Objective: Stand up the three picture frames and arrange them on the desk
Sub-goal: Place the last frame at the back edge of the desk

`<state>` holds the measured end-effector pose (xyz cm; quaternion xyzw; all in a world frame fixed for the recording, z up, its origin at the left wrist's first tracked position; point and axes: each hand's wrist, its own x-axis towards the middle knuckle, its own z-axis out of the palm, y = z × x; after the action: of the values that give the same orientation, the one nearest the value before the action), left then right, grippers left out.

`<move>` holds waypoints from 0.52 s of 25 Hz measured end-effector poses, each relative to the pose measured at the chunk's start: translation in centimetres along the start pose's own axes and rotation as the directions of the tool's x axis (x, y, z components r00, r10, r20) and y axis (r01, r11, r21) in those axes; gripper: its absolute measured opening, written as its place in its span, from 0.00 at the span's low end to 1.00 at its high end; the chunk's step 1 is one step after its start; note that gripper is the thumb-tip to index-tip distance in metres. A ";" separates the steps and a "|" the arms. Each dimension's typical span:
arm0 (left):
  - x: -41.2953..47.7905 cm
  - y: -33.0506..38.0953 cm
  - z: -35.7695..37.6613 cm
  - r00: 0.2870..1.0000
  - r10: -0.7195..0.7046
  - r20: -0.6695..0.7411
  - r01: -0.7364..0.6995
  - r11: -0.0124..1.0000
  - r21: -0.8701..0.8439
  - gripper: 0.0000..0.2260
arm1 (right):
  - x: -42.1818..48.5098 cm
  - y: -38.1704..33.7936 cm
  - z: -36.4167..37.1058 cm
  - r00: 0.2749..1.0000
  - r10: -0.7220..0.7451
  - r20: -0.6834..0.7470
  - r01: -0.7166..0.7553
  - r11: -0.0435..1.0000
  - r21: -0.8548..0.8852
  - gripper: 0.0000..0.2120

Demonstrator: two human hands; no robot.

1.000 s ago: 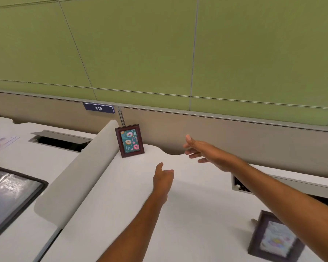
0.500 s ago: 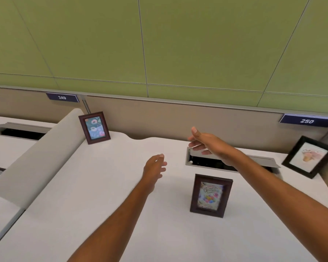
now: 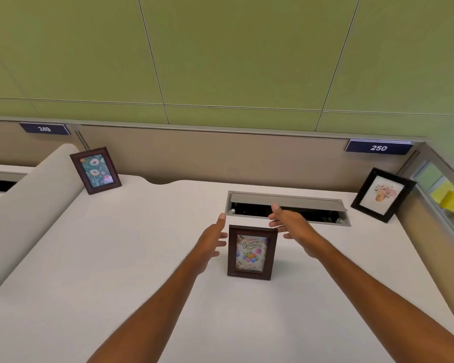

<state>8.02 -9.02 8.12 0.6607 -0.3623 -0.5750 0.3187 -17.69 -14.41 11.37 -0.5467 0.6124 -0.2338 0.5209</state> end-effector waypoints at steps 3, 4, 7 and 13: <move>-0.2 -0.5 1.4 0.998 0.001 0.067 -0.003 1.000 0.031 0.30 | -0.3 2.2 0.8 0.999 0.037 0.019 -0.038 0.999 0.023 0.38; -0.4 -0.7 1.8 0.996 -0.003 0.087 0.000 1.000 0.031 0.29 | -0.4 2.7 1.2 0.998 0.051 0.029 -0.052 0.998 0.028 0.39; -0.3 -1.1 2.7 0.992 -0.020 0.124 0.017 1.000 0.020 0.23 | -0.3 4.3 2.2 0.994 0.089 0.059 -0.093 0.994 0.065 0.39; 0.8 -2.2 3.1 0.994 -0.004 0.107 0.007 1.000 -0.026 0.19 | 0.3 6.1 4.8 0.992 0.101 0.078 -0.116 0.966 0.231 0.30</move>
<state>5.26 -8.52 5.49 0.6256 -0.3694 -0.6153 0.3059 -15.94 -11.54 4.34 -0.4542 0.5922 -0.2578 0.6136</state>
